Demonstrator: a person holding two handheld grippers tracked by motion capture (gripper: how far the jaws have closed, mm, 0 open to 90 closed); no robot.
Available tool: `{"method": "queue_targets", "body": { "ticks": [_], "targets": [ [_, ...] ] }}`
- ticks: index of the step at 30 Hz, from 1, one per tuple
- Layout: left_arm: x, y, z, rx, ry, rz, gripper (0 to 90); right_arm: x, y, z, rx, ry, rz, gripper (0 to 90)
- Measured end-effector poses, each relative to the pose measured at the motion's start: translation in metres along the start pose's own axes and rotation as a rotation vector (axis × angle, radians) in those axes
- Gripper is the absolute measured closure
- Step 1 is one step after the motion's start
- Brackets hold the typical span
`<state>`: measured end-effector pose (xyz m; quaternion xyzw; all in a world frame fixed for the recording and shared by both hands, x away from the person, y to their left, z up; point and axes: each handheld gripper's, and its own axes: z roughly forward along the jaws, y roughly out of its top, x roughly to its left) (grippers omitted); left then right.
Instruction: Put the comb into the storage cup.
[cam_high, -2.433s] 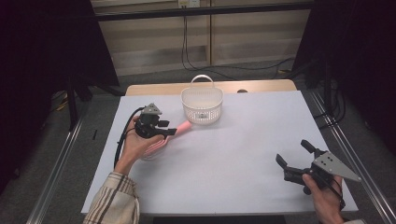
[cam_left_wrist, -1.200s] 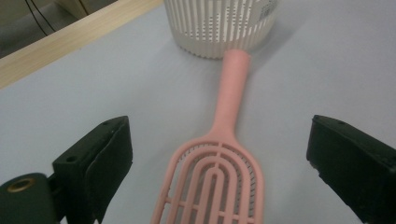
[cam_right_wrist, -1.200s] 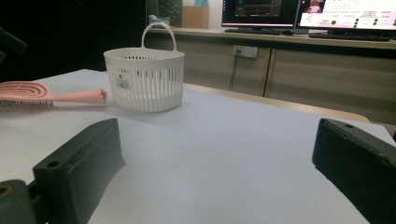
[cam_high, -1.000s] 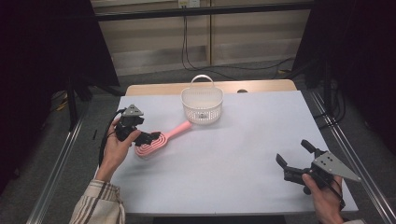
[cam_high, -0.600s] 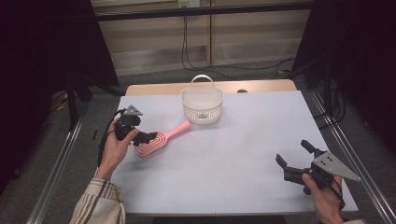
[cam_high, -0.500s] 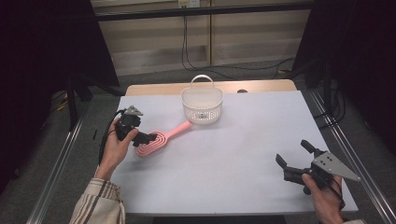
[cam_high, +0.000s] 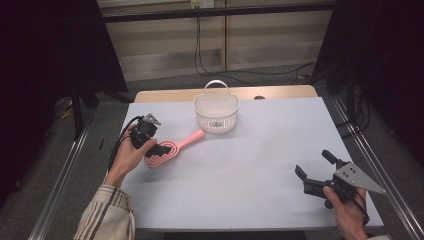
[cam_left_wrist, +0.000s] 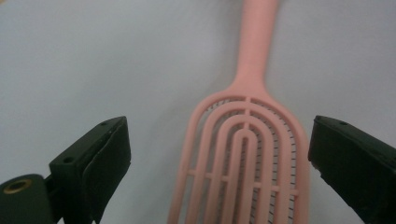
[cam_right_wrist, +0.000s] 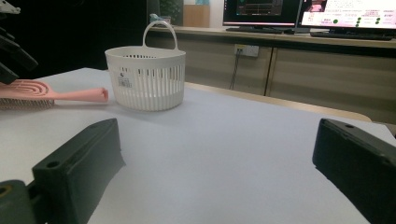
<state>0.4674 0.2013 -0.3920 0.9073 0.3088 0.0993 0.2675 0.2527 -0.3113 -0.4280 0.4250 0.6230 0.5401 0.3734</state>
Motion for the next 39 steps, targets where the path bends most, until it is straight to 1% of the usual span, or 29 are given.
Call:
{"method": "queue_targets", "body": {
  "ticks": [2,5,7,8,9,10,11,13,14,15,16,19,20,21,22,23,24,25,26,27,28,29,31,33,34,35,36,37,39],
  "targets": [
    [-0.001,0.003,0.002,0.019,-0.005,0.023,6.0,0.0,0.0,0.0,0.001,-0.002,-0.001,0.8],
    [-0.004,0.006,0.005,0.034,-0.014,0.035,6.0,0.0,0.0,0.0,0.0,-0.001,-0.001,0.8],
    [-0.006,0.007,0.006,0.065,-0.018,0.06,6.0,0.0,0.0,0.0,0.0,-0.001,-0.001,0.8],
    [-0.008,0.006,0.009,0.057,-0.018,0.047,6.1,0.0,0.0,0.0,0.0,-0.001,-0.001,0.8],
    [-0.009,0.006,0.01,0.061,-0.015,0.049,6.0,0.0,0.0,0.0,0.0,-0.001,-0.001,0.8],
    [-0.008,0.007,0.01,0.087,-0.027,0.074,6.0,0.0,0.0,0.0,0.001,0.0,-0.001,0.8],
    [-0.008,0.007,0.011,0.096,-0.025,0.08,6.0,0.0,0.0,0.0,0.001,0.0,-0.001,0.8],
    [-0.01,0.007,0.014,0.093,-0.028,0.073,5.6,0.0,0.0,0.0,0.002,0.0,-0.003,0.9],
    [-0.01,0.007,0.015,0.099,-0.032,0.076,5.8,0.0,0.0,0.0,0.003,0.001,-0.002,0.9],
    [-0.009,0.008,0.016,0.112,-0.031,0.089,5.8,0.0,0.0,0.0,0.003,0.002,-0.003,0.9],
    [-0.01,0.007,0.018,0.104,-0.031,0.07,5.7,0.0,0.0,0.0,0.003,0.004,-0.004,0.9],
    [-0.01,0.007,0.021,0.116,-0.034,0.075,5.6,0.0,0.0,0.0,0.003,0.001,-0.001,0.9],
    [-0.01,0.007,0.021,0.131,-0.039,0.097,6.2,0.0,0.0,0.0,0.003,0.002,-0.001,0.9],
    [-0.01,0.008,0.022,0.138,-0.042,0.106,6.4,0.0,0.0,0.0,0.003,0.001,-0.002,0.9],
    [-0.012,0.007,0.024,0.117,-0.036,0.077,6.5,0.0,0.0,0.0,0.004,0.003,-0.001,0.9],
    [-0.011,0.008,0.024,0.136,-0.044,0.1,6.3,0.0,0.0,0.0,0.003,0.004,0.001,0.9],
    [-0.011,0.008,0.025,0.14,-0.046,0.104,6.3,0.0,0.0,0.0,0.005,0.002,-0.002,0.9],
    [-0.012,0.007,0.027,0.121,-0.041,0.075,6.6,0.0,0.0,0.0,0.004,0.005,-0.004,0.9],
    [-0.011,0.008,0.027,0.14,-0.046,0.095,6.0,0.0,0.0,0.0,0.004,0.005,-0.004,0.9],
    [-0.012,0.007,0.029,0.136,-0.042,0.081,6.0,0.0,0.0,0.0,0.004,0.004,-0.003,0.9],
    [-0.011,0.007,0.029,0.149,-0.049,0.096,6.1,0.0,0.0,0.0,0.004,0.003,-0.003,0.9],
    [-0.011,0.007,0.029,0.161,-0.044,0.101,6.4,0.0,0.0,0.0,0.003,0.003,0.0,0.9],
    [-0.011,0.007,0.031,0.165,-0.045,0.105,5.5,0.0,0.0,0.0,0.004,0.003,-0.001,0.9],
    [-0.01,0.007,0.033,0.183,-0.05,0.114,5.5,0.0,0.0,0.0,0.004,0.003,-0.002,0.9],
    [-0.012,0.006,0.035,0.159,-0.05,0.082,6.0,0.0,0.0,0.0,0.004,0.003,-0.001,0.9],
    [-0.01,0.007,0.034,0.177,-0.052,0.104,6.1,0.0,0.0,0.0,0.003,0.005,-0.001,0.9],
    [-0.011,0.006,0.036,0.174,-0.049,0.097,5.8,0.0,0.0,0.0,0.005,0.004,-0.003,0.9],
    [-0.011,0.007,0.036,0.19,-0.047,0.108,6.0,0.0,0.0,0.0,0.003,0.005,-0.004,0.9],
    [-0.011,0.007,0.037,0.193,-0.05,0.113,6.8,0.0,0.0,0.0,0.003,0.003,-0.002,0.9]
  ]
}}
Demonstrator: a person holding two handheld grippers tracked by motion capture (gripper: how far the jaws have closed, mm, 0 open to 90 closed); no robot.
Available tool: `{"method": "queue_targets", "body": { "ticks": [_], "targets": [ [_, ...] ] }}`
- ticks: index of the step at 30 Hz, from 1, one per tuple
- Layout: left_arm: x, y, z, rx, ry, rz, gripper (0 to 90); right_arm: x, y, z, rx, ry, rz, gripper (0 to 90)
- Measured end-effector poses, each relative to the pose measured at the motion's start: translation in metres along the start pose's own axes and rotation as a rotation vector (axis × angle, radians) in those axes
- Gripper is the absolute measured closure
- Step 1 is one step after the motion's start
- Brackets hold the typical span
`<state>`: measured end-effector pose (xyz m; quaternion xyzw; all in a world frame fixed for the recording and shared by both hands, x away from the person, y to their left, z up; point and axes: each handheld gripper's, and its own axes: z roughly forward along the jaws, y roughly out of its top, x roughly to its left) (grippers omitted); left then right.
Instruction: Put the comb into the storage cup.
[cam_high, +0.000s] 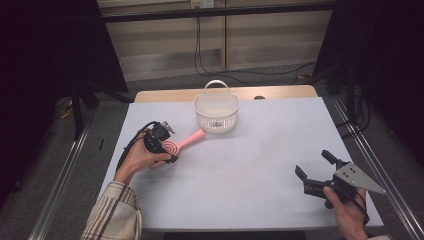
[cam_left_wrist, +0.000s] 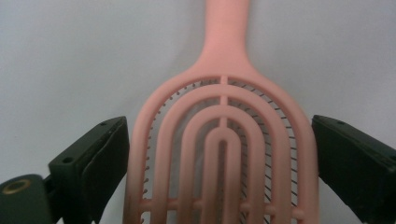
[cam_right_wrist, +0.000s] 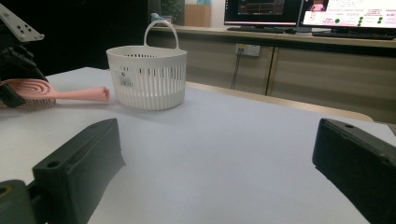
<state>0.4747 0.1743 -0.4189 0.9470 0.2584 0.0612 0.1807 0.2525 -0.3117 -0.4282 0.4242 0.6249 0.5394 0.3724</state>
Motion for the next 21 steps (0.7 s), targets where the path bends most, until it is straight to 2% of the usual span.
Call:
{"method": "queue_targets", "body": {
  "ticks": [7,9,12,13,14,15,21],
  "targets": [
    [0.001,0.0,0.005,0.006,-0.022,-0.008,9.6,0.0,0.0,0.0,0.001,0.0,0.0,0.9],
    [0.001,0.0,0.006,0.012,-0.014,-0.005,9.6,0.0,0.0,0.0,0.0,-0.001,0.003,0.8],
    [0.002,0.0,0.008,-0.008,-0.021,-0.043,9.3,0.0,0.0,0.0,0.001,0.0,0.003,0.8],
    [0.002,0.0,0.008,-0.001,-0.033,-0.038,10.4,0.0,0.0,0.0,0.0,0.0,0.004,0.8],
    [0.001,-0.001,0.009,0.003,-0.026,-0.035,12.1,0.0,0.0,0.0,0.0,0.0,0.001,0.8],
    [0.003,-0.001,0.008,0.026,-0.038,-0.009,14.8,0.0,0.0,0.0,0.0,0.001,0.0,0.8],
    [0.003,-0.002,0.011,0.041,-0.041,-0.014,18.4,0.0,0.0,0.0,0.0,0.002,0.001,0.9]
  ]
}}
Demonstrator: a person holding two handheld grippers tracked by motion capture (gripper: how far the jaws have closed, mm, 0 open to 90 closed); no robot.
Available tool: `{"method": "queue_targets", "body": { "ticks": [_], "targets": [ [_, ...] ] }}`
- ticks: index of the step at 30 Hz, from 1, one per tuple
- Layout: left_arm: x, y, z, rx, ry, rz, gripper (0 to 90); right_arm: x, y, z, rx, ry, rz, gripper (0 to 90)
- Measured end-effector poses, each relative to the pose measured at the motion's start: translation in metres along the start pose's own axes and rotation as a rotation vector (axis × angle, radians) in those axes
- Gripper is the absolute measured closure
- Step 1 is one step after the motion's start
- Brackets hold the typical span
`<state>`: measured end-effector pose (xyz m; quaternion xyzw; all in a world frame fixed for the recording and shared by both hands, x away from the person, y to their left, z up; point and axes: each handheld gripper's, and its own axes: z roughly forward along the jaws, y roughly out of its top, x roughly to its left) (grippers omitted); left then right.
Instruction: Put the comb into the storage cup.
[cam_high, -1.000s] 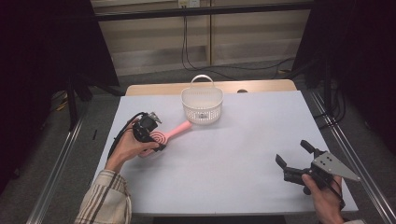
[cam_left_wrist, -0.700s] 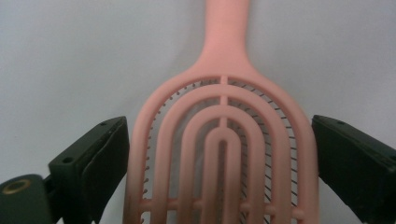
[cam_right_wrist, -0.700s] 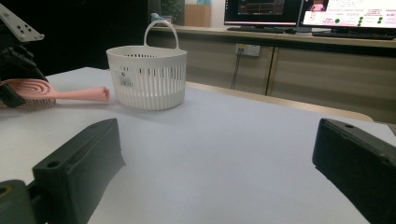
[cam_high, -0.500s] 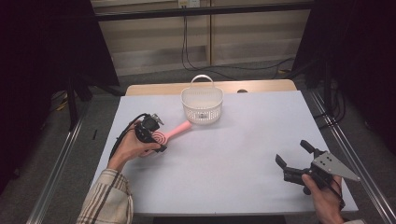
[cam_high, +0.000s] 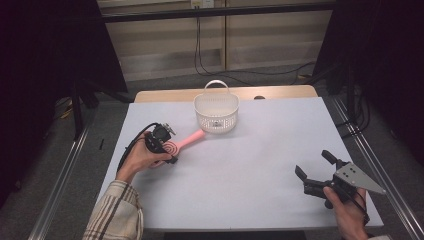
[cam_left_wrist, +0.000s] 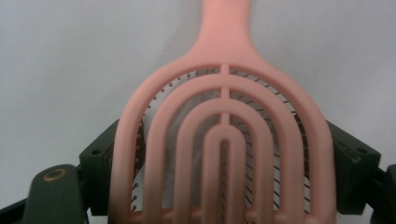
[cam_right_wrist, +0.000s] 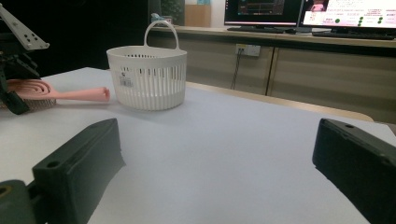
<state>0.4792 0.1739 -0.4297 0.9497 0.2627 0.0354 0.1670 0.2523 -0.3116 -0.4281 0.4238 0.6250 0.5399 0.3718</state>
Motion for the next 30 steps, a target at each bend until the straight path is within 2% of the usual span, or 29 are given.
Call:
{"method": "queue_targets", "body": {
  "ticks": [6,13,23,29,30],
  "targets": [
    [0.0016,0.0,0.0012,-0.002,-0.015,0.01,18.5,0.0001,-0.0001,0.0,0.002,0.002,-0.004,0.8],
    [0.0019,0.0014,0.0012,0.018,-0.018,0.016,18.8,0.0002,-0.0001,0.0,-0.001,0.002,-0.003,0.8],
    [0.0005,0.0027,0.001,0.023,-0.012,0.008,19.7,0.0,-0.0001,-0.0001,0.003,0.0,-0.005,0.8],
    [0.0002,0.003,0.0001,0.027,-0.012,0.025,19.8,-0.0001,-0.0002,0.0001,0.004,0.0,-0.007,0.8],
    [-0.0013,0.0023,0.0005,0.013,-0.009,0.004,19.8,-0.0003,-0.0002,0.0001,0.006,-0.002,-0.007,0.8]
  ]
}}
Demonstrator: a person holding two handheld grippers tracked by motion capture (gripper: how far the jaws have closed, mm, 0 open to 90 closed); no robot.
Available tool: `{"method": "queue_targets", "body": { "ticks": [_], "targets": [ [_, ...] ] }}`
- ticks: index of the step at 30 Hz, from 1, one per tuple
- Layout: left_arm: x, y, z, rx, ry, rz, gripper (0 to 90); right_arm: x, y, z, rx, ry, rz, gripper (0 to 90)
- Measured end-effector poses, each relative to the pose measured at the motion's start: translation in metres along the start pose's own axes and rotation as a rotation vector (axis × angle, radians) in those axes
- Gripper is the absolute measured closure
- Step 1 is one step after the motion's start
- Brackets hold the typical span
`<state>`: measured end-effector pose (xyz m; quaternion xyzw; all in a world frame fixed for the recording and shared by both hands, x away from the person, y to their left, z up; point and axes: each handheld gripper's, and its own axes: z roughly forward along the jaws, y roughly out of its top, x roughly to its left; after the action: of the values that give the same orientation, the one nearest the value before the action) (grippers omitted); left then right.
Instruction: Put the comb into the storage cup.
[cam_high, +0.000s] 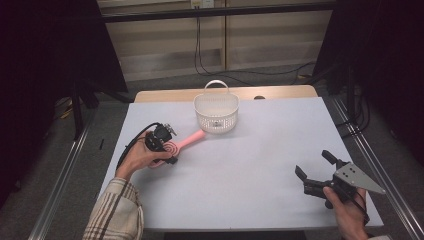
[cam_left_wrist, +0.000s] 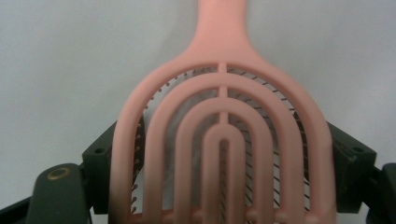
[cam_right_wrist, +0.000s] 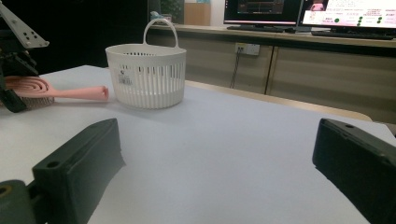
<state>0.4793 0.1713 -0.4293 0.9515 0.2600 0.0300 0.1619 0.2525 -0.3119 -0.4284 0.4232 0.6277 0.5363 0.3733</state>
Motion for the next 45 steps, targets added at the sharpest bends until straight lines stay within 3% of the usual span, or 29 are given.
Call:
{"method": "queue_targets", "body": {
  "ticks": [8,12,17,24,25,26,32,33,36,42,44,45],
  "targets": [
    [0.0,0.0,-0.002,0.013,0.008,0.017,19.9,0.0,0.0,0.0,0.003,0.002,-0.004,0.8],
    [-0.001,-0.001,-0.003,0.021,-0.018,0.022,19.9,0.0,0.0,0.0,0.002,0.002,-0.002,0.9],
    [0.0,-0.004,-0.004,0.01,-0.018,0.011,20.0,0.0,0.0,0.001,0.003,0.0,-0.004,0.8],
    [-0.001,-0.005,-0.01,-0.021,-0.002,0.003,20.0,0.0,0.0,0.001,0.002,0.001,-0.004,0.8],
    [-0.002,-0.005,-0.01,-0.032,-0.008,-0.019,20.0,0.0,0.0,0.001,0.001,0.002,-0.002,0.8],
    [-0.001,-0.005,-0.012,-0.021,-0.005,0.001,20.0,0.0,0.0,0.001,0.001,0.002,-0.003,0.8],
    [-0.002,-0.006,-0.017,-0.047,0.003,-0.001,20.0,0.0,0.0,0.001,0.001,0.0,-0.005,0.8],
    [-0.004,-0.006,-0.016,-0.06,0.0,-0.018,20.0,0.0,0.0,0.001,0.002,-0.001,-0.003,0.8],
    [-0.004,-0.006,-0.019,-0.049,0.001,0.003,20.1,0.0,0.0,0.001,0.001,-0.001,-0.006,0.8],
    [-0.006,-0.007,-0.025,-0.072,0.035,0.017,20.1,0.0,0.0,0.001,0.001,-0.001,-0.006,0.8],
    [-0.008,-0.008,-0.027,-0.106,0.029,-0.013,20.1,0.0,0.0,0.001,0.001,-0.001,-0.005,0.8],
    [-0.007,-0.008,-0.029,-0.108,0.03,-0.007,20.1,0.0,0.0,0.001,0.001,-0.001,-0.006,0.8]
  ]
}}
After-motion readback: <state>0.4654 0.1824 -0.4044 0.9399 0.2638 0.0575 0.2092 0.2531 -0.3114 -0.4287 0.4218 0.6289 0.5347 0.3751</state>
